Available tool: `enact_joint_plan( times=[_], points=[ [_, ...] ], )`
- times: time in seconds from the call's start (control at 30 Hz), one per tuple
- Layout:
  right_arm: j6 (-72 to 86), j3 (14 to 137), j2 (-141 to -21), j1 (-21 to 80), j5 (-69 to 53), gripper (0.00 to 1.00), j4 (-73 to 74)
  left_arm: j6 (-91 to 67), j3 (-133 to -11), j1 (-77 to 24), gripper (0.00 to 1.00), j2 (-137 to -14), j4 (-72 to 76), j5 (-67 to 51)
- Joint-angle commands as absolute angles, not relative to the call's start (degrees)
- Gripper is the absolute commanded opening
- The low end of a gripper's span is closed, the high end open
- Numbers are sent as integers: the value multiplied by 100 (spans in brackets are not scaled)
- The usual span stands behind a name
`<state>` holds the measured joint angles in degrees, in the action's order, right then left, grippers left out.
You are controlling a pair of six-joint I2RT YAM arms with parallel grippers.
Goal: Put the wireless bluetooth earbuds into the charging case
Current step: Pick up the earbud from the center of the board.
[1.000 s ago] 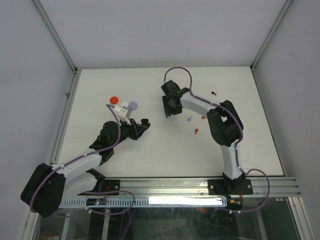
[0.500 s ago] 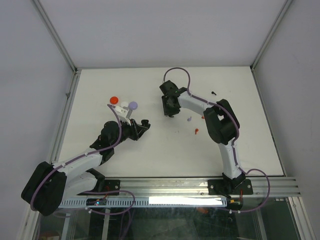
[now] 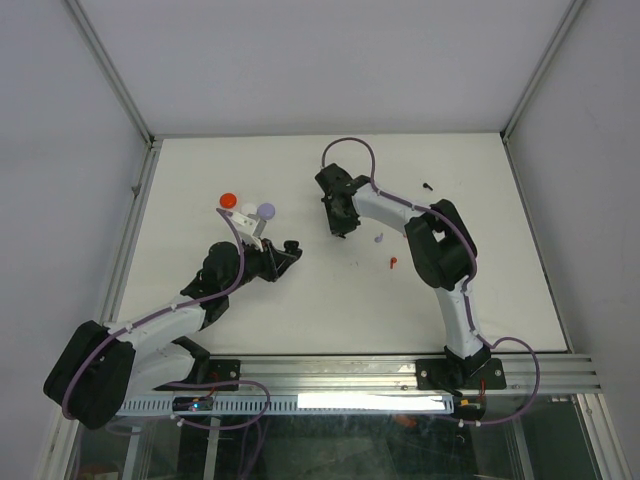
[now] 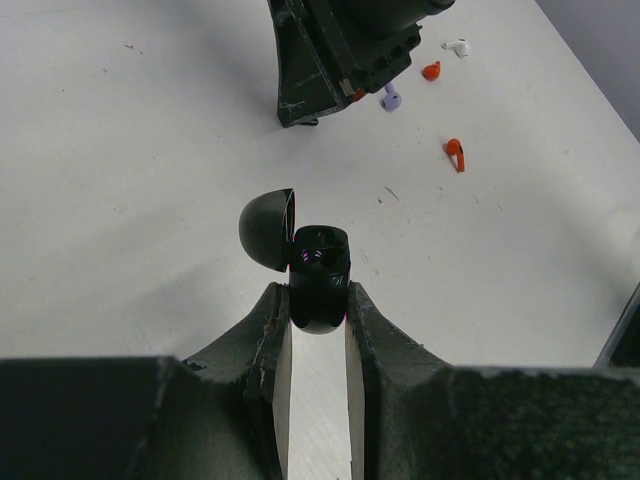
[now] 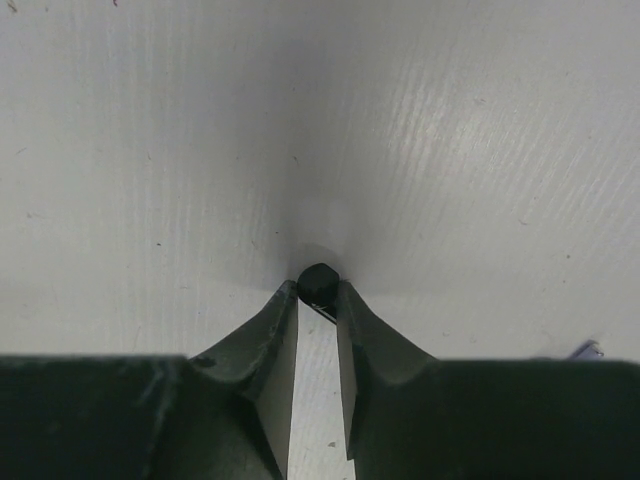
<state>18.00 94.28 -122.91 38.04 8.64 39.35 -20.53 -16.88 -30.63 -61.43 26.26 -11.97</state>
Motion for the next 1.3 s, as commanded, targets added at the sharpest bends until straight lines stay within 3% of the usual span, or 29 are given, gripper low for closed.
enact_joint_plan(
  times=[0.0,0.13,0.67,1.03,1.27],
  points=[
    [1668,9567,-12334,3837,862,21,3994,-2117,-1754,-3008,0,-6154,3194,-1364],
    [1536,9445,-12057,3838,636,13,3753,-2038,-1608,-3006,0,-6073,3576,-1405],
    [1108,7775,-9184,3829,-802,13,2236,-1280,-747,-3004,0,-6156,6398,-1924],
    [1878,6411,-7328,3846,-2244,11,195,-1124,-826,-3006,0,-6268,7374,-2237],
    [2318,5961,-6838,3914,-2949,12,-852,-963,-987,-3000,0,-6067,7424,-2623]
  ],
)
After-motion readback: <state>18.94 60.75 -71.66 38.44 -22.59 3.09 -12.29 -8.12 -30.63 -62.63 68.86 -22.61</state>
